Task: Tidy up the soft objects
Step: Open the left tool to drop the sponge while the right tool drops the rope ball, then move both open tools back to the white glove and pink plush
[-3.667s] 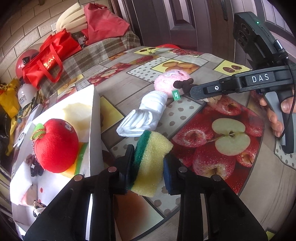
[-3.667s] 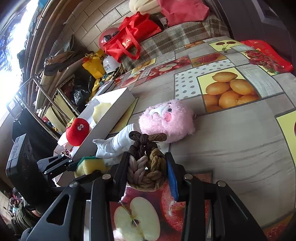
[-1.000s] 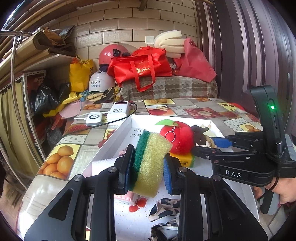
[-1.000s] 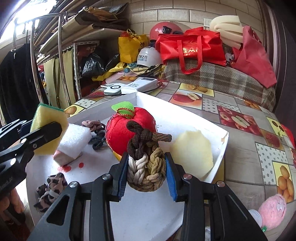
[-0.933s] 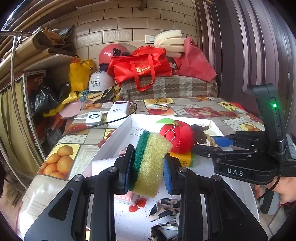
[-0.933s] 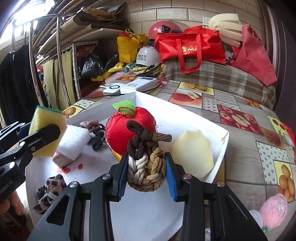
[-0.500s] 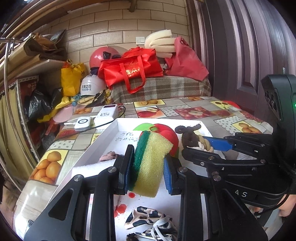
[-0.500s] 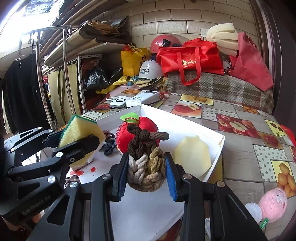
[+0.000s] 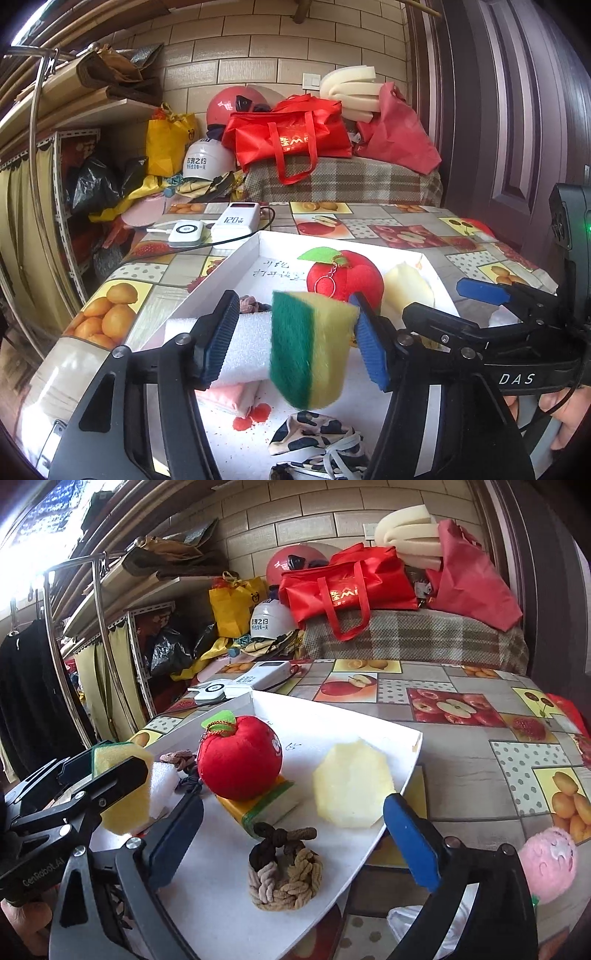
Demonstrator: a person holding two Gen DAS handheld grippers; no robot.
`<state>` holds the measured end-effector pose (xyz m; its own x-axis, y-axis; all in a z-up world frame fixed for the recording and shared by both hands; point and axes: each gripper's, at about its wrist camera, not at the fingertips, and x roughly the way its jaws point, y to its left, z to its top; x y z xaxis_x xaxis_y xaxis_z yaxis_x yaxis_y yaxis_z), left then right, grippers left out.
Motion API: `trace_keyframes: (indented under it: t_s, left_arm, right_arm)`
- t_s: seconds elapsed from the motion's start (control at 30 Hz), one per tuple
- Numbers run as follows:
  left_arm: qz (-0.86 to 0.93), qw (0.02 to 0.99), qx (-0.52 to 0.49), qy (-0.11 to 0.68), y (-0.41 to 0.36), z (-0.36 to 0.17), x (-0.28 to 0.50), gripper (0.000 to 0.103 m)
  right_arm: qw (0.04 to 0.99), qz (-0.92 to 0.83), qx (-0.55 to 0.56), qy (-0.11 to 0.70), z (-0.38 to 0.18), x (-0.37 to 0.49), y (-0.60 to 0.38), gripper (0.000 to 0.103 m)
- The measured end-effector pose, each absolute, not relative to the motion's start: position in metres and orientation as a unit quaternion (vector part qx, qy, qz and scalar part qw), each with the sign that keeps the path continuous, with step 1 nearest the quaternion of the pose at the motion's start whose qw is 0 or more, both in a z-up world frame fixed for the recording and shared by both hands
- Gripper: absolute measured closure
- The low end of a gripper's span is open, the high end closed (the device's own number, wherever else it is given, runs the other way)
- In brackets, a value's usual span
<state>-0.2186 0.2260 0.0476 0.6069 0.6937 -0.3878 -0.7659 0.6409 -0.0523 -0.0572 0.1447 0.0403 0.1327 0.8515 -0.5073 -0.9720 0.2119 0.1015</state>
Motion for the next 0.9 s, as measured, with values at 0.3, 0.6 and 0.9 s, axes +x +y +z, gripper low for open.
trace_keyframes:
  t_s: [0.3, 0.6, 0.9]
  left_arm:
    - [0.411, 0.889, -0.107, 0.169, 0.226, 0.047, -0.219, 0.039]
    - [0.457, 0.871, -0.106, 0.144, 0.223, 0.051, -0.232, 0.009]
    - [0.503, 0.851, -0.087, 0.122, 0.209, 0.052, -0.239, 0.0]
  right_arm:
    - [0.75, 0.612, -0.121, 0.222, 0.043, -0.06, 0.139, 0.005]
    - [0.756, 0.612, -0.105, 0.206, 0.046, -0.059, 0.132, 0.0]
    - [0.77, 0.614, -0.08, 0.151, 0.054, -0.071, 0.109, 0.0]
